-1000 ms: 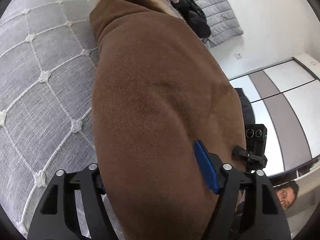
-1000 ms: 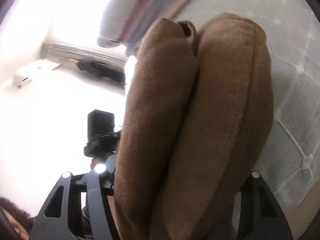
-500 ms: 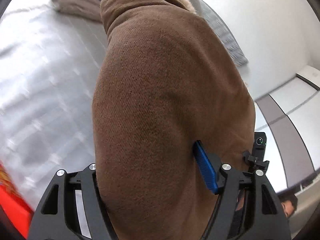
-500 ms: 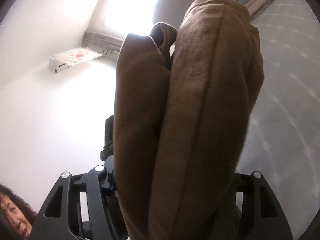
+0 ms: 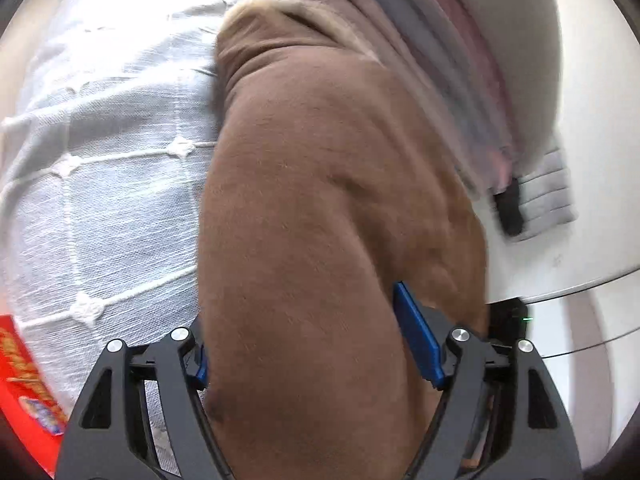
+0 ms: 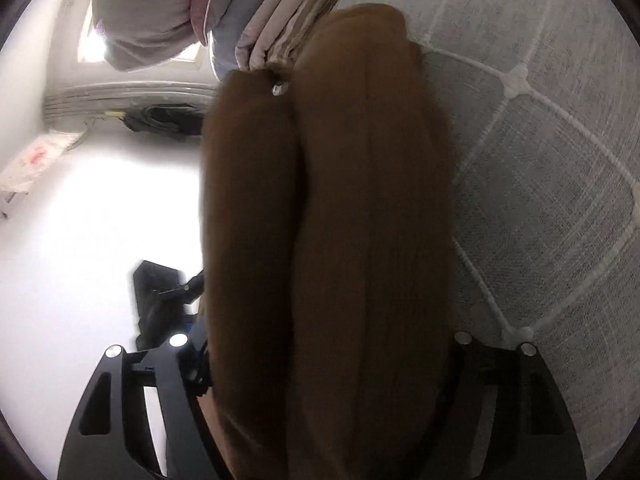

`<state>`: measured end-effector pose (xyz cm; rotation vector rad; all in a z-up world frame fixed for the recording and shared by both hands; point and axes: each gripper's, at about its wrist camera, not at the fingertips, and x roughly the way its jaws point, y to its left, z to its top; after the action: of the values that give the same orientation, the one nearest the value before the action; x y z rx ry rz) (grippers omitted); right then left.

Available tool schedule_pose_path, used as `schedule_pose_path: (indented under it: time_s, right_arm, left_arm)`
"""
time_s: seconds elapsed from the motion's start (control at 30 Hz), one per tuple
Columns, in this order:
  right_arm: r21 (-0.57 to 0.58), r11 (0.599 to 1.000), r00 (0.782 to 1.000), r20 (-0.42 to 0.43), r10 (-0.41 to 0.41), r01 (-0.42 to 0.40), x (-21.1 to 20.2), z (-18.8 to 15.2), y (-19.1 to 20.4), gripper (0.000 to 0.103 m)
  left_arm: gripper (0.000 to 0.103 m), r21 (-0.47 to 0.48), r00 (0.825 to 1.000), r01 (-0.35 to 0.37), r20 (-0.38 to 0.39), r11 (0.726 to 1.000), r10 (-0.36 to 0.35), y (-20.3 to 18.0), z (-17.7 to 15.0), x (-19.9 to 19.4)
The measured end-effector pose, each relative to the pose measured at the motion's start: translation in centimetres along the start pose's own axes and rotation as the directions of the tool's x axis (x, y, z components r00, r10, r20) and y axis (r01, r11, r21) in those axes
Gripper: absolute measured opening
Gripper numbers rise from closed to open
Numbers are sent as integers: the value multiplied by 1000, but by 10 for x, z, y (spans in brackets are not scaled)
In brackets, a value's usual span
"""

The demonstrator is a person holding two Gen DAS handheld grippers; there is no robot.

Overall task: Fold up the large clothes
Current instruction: 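Lower the jacket bundle onto the bed and open both tools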

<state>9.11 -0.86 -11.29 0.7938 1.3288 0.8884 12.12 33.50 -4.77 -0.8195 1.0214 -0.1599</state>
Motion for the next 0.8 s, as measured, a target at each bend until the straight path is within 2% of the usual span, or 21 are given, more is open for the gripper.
schedule_pose_path:
  time_s: [0.03, 0.13, 0.17, 0.2, 0.23, 0.27, 0.33, 0.4, 0.47, 0.53, 0.57, 0.6, 0.63, 0.67, 0.7, 0.73, 0.77, 0.8]
  right_arm:
    - [-41, 998, 999, -2, -49, 49, -4, -1, 5, 84]
    - [-71, 990, 992, 3, -124, 124, -21, -6, 10, 86]
    - [-97, 983, 988, 22, -156, 157, -38, 2, 13, 86]
    - [-135, 970, 979, 57, -195, 201, -42, 9, 24, 86]
    - [-182, 952, 967, 120, -227, 246, -55, 1, 40, 86]
    - [-213, 944, 962, 158, -221, 252, -50, 0, 54, 86]
    - [-323, 926, 964, 236, -122, 196, -63, -23, 91, 93]
    - [-410, 902, 972, 231, -39, 133, -57, -39, 123, 96]
    - [-467, 883, 987, 157, 26, 51, -24, -58, 154, 96]
    - [-438, 899, 997, 68, 27, 6, 5, -73, 148, 96]
    - [-388, 920, 998, 15, -57, 59, 34, -80, 130, 96]
    - [-377, 922, 994, -14, -105, 92, 49, -90, 114, 95]
    - [-398, 910, 991, -13, -131, 115, 60, -97, 104, 95]
    - [-436, 887, 987, 9, -161, 149, 68, -102, 105, 95]
    - [-442, 881, 983, 8, -185, 170, 71, -104, 112, 95]
    - [-435, 883, 980, 3, -197, 179, 73, -108, 120, 95]
    - [-431, 881, 977, 3, -214, 194, 71, -107, 130, 95]
    - [-441, 875, 976, 16, -216, 201, 60, -99, 141, 94]
  left_arm:
    - [72, 20, 1000, 4, 15, 1000, -5, 1, -1, -6]
    - [72, 32, 995, -62, 84, 998, 59, 4, -8, -34]
    - [72, 40, 989, -85, 128, 996, 79, 1, -15, -48]
    - [72, 46, 973, -124, 203, 991, 112, -3, -24, -67]
    - [75, 49, 961, -141, 249, 989, 124, -8, -32, -79]
    - [77, 57, 946, -153, 296, 987, 129, -18, -43, -92]
    - [84, 103, 919, -158, 380, 982, 108, -37, -63, -112]
    - [85, 157, 903, -155, 423, 975, 75, -55, -89, -123]
    - [85, 187, 902, -144, 428, 972, 51, -76, -104, -118]
    - [85, 209, 916, -137, 399, 968, 44, -85, -128, -112]
    - [85, 211, 924, -138, 379, 968, 49, -87, -137, -108]
    - [85, 203, 938, -148, 340, 968, 72, -83, -145, -96]
    - [85, 197, 948, -159, 304, 967, 94, -82, -155, -89]
    - [85, 211, 951, -171, 292, 962, 105, -77, -164, -81]
    - [85, 258, 937, -214, 328, 942, 123, -79, -173, -81]
    - [85, 284, 933, -248, 328, 926, 149, -83, -176, -84]
    - [85, 300, 932, -259, 326, 918, 157, -84, -175, -86]
    - [85, 293, 931, -240, 338, 926, 134, -82, -174, -93]
